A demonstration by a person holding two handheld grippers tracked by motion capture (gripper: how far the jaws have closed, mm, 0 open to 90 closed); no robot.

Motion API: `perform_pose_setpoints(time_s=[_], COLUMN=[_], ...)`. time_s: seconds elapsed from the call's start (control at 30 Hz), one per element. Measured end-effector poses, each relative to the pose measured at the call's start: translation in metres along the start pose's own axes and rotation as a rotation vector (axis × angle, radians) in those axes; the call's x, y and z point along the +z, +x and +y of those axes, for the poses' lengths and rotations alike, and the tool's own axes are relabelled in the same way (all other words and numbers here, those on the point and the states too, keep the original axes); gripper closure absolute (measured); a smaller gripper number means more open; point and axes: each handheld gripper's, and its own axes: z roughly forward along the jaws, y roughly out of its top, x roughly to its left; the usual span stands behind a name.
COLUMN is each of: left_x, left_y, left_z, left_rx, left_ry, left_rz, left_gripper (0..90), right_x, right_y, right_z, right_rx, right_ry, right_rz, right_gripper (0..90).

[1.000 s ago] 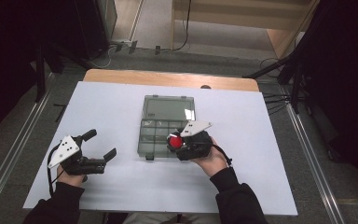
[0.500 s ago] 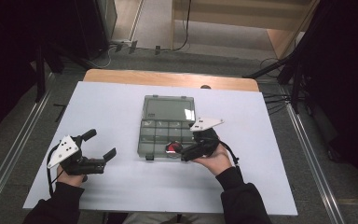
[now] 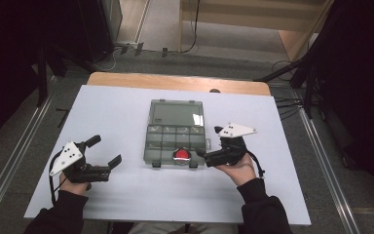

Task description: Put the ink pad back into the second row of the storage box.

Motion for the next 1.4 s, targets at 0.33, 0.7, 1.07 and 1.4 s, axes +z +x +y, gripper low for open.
perform_pose_setpoints(time_s=[0.33,0.7,1.07,1.4], left_x=[0.0,0.001,0.0,0.0], left_y=[0.001,0.001,0.001,0.001], left_z=[0.0,0.0,0.0,0.0], left_rx=[-0.005,-0.007,-0.006,-0.01], left_ry=[-0.001,-0.001,0.0,-0.001], left_rz=[0.003,0.004,0.006,0.005], left_gripper=[0.0,0.0,0.0,0.0], right_x=[-0.03,-0.053,-0.067,-0.088], right_y=[-0.017,-0.023,-0.024,-0.018], right_z=[-0.01,-0.026,-0.046,-0.061], right_rx=[0.084,0.145,0.157,0.133], right_ry=[-0.103,-0.192,-0.243,-0.301], right_rz=[-0.058,-0.096,-0.167,-0.209], right_gripper=[0.0,0.0,0.0,0.0])
